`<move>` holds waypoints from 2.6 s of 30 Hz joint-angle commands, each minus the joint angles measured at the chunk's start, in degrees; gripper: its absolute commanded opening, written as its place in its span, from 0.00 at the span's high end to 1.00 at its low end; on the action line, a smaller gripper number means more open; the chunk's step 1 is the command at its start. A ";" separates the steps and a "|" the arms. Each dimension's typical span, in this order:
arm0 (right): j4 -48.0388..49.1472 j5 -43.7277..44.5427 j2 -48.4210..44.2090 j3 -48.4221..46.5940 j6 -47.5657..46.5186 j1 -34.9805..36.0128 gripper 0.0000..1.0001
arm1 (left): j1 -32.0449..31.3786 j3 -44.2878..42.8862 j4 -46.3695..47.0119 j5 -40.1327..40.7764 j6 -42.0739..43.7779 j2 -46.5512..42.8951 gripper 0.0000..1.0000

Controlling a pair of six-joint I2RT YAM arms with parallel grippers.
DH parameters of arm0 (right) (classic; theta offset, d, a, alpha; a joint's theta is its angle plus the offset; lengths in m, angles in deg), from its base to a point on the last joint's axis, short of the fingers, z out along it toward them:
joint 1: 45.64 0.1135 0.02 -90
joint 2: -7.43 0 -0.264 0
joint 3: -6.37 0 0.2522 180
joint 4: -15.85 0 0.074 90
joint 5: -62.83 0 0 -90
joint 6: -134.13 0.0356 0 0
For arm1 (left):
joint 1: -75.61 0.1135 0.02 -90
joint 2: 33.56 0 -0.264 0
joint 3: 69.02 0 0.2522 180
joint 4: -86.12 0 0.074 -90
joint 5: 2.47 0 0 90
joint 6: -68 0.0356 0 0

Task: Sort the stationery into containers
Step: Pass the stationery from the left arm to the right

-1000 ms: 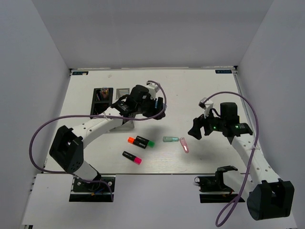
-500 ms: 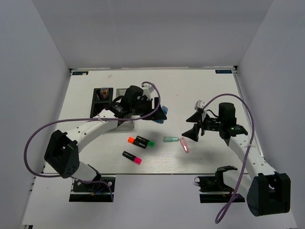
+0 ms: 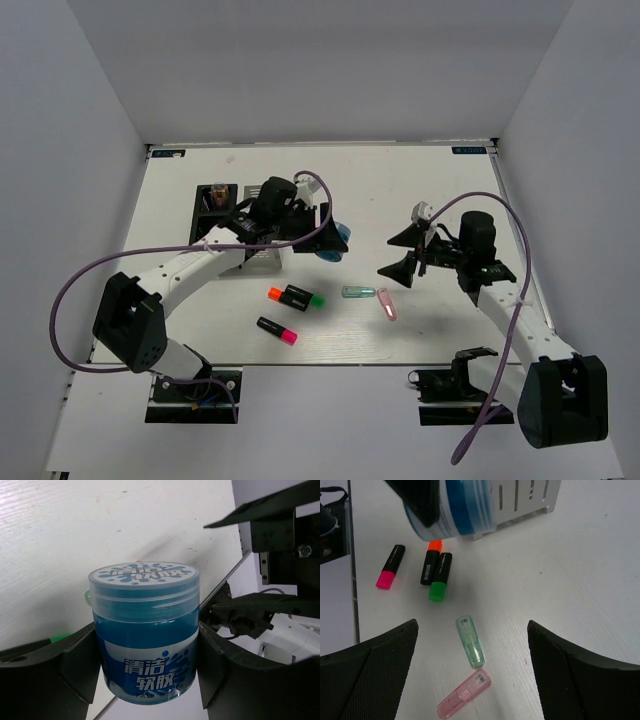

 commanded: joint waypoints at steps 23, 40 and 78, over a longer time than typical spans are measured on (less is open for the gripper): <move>-13.02 -11.39 22.77 -28.13 60.65 -1.34 0.16 | -9.43 14.73 12.66 14.88 31.44 -13.28 1.00; -28.23 -9.90 29.98 -33.41 45.09 0.24 0.10 | -10.66 4.08 15.48 9.87 28.46 -3.88 1.00; -29.37 -5.50 34.46 -34.73 35.25 6.39 1.00 | -11.37 -2.77 19.79 7.41 23.97 6.68 1.00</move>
